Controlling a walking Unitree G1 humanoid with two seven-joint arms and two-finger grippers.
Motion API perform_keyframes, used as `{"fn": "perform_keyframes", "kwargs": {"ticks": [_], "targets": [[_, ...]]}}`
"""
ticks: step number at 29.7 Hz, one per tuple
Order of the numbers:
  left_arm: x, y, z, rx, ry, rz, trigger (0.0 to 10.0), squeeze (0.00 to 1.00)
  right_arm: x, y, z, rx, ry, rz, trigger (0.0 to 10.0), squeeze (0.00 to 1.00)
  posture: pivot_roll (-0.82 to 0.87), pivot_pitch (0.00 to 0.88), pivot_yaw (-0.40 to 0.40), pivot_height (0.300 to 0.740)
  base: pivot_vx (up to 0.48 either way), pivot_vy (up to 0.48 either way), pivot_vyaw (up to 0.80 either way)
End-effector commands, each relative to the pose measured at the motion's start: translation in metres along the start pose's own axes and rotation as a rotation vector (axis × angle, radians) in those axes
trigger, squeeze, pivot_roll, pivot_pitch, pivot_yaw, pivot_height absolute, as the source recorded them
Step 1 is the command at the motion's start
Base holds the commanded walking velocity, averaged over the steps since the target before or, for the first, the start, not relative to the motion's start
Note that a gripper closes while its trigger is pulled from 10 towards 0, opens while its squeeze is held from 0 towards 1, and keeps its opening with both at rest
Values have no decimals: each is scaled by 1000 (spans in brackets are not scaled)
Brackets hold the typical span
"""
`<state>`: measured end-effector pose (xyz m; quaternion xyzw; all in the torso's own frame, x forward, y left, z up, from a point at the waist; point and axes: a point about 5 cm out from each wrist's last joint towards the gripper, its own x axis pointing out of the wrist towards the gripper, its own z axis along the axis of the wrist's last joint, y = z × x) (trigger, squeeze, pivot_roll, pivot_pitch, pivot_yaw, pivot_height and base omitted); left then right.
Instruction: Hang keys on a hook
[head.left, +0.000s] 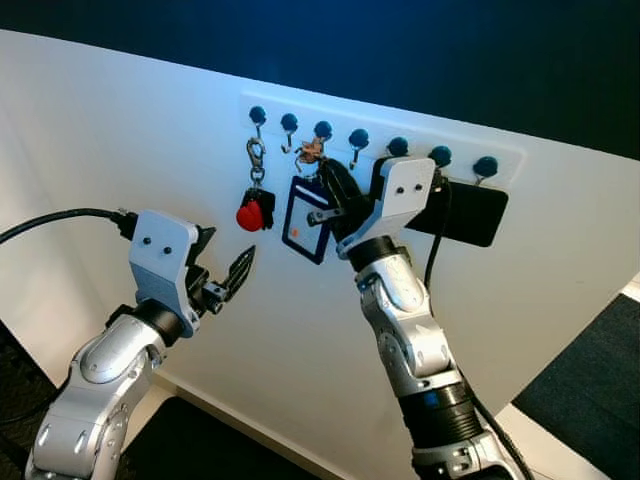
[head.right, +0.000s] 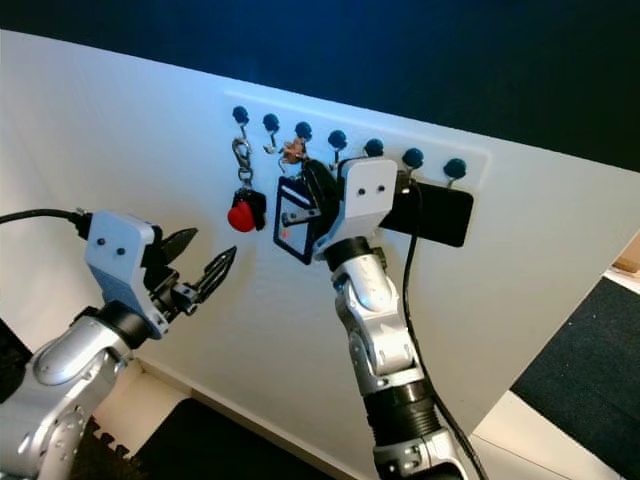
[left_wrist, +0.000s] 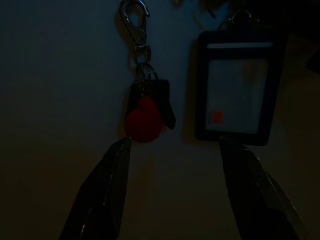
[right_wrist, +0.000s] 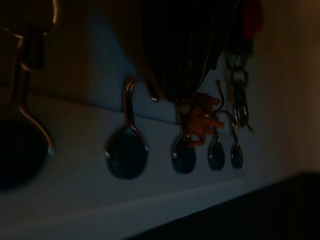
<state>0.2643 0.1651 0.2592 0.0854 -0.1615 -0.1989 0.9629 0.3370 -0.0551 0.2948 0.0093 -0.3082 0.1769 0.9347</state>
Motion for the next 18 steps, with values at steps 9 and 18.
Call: {"fn": "perform_keyframes", "kwargs": {"ticks": [9, 18], "targets": [[1, -5, -2, -23, 0, -15, 10000, 0, -3, 9, 0, -154, -45, 85, 10000, 1000, 144, 156, -20, 740, 0, 0, 0], [0, -5, -2, -24, 4, -15, 10000, 0, -13, 18, 5, -159, -123, 143, 10000, 0, 145, 156, -24, 740, 0, 0, 0]]}}
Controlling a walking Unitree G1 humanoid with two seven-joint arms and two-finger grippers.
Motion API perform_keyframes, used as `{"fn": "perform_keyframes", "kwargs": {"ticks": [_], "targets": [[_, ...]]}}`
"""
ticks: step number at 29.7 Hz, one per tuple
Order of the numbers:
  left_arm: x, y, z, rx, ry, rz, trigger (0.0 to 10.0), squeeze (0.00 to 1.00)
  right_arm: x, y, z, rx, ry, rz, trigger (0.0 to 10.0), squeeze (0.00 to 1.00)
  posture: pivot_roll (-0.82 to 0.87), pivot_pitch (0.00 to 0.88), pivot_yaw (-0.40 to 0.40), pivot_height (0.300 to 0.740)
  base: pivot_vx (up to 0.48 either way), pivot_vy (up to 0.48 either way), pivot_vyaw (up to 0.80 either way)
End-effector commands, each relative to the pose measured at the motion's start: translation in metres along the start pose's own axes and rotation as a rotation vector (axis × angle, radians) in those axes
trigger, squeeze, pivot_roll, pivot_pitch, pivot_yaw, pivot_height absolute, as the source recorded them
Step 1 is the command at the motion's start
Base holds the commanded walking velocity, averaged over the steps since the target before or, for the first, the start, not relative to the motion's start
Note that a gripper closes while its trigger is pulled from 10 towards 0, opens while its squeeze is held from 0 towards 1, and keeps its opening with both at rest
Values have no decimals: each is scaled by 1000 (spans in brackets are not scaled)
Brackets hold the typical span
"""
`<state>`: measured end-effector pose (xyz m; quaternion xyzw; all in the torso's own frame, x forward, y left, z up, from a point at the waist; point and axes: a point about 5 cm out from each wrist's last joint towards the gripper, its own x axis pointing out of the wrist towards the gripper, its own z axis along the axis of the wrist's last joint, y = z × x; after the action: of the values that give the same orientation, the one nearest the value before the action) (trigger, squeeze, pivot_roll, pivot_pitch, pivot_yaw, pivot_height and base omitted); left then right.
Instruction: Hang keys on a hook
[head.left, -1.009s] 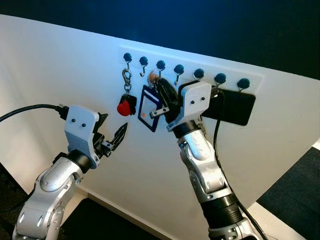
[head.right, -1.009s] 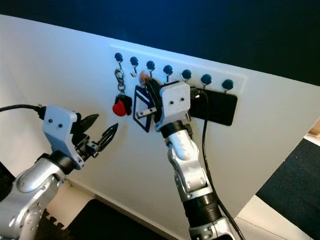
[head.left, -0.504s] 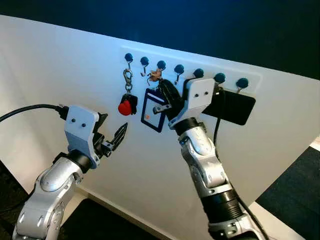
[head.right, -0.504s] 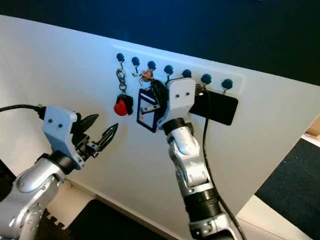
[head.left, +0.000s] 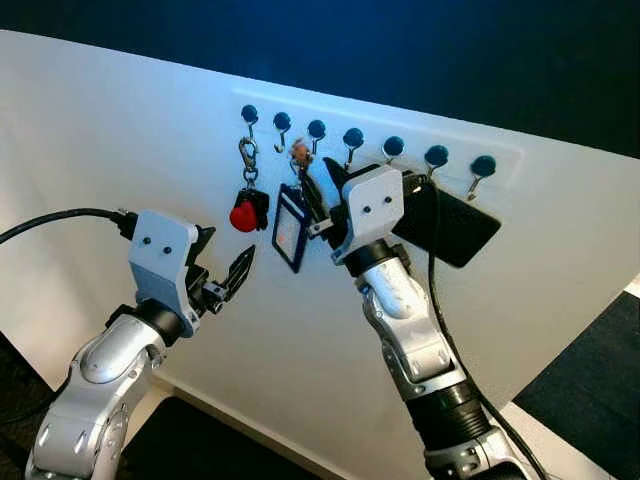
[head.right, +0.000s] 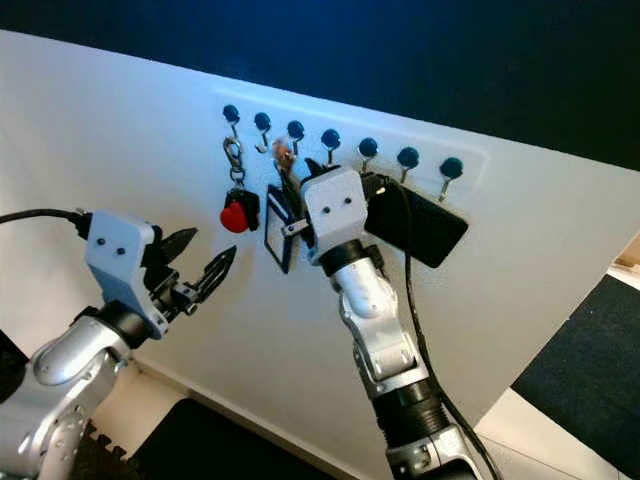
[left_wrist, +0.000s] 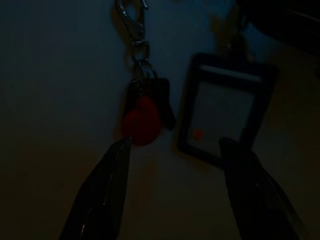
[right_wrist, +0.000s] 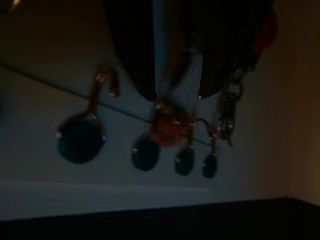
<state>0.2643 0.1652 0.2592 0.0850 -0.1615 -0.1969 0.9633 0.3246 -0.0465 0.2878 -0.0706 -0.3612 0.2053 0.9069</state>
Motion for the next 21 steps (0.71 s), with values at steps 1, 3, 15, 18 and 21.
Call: {"fn": "perform_keyframes", "kwargs": {"ticks": [1, 3, 15, 18, 21], "targets": [[0, -6, -2, -24, 3, -19, 10000, 0, -4, 8, 6, -17, -48, 47, 10000, 0, 145, 156, -24, 740, 0, 0, 0], [0, -6, -2, -24, 3, -19, 10000, 0, -7, 12, 7, -19, -63, 77, 10000, 0, 145, 154, -24, 740, 0, 0, 0], [-1, -7, -2, -25, 2, -20, 10000, 0, -43, 43, -14, 4, 26, 282, 10000, 0, 143, 150, -26, 740, 0, 0, 0], [-1, -6, -3, -23, 6, -16, 10000, 0, -57, 49, -29, 31, 98, 322, 10000, 0, 143, 151, -26, 740, 0, 0, 0], [-2, -4, -5, -21, 15, -7, 10000, 0, -79, 53, -51, 81, 214, 332, 10000, 0, 144, 152, -27, 740, 0, 0, 0]]}}
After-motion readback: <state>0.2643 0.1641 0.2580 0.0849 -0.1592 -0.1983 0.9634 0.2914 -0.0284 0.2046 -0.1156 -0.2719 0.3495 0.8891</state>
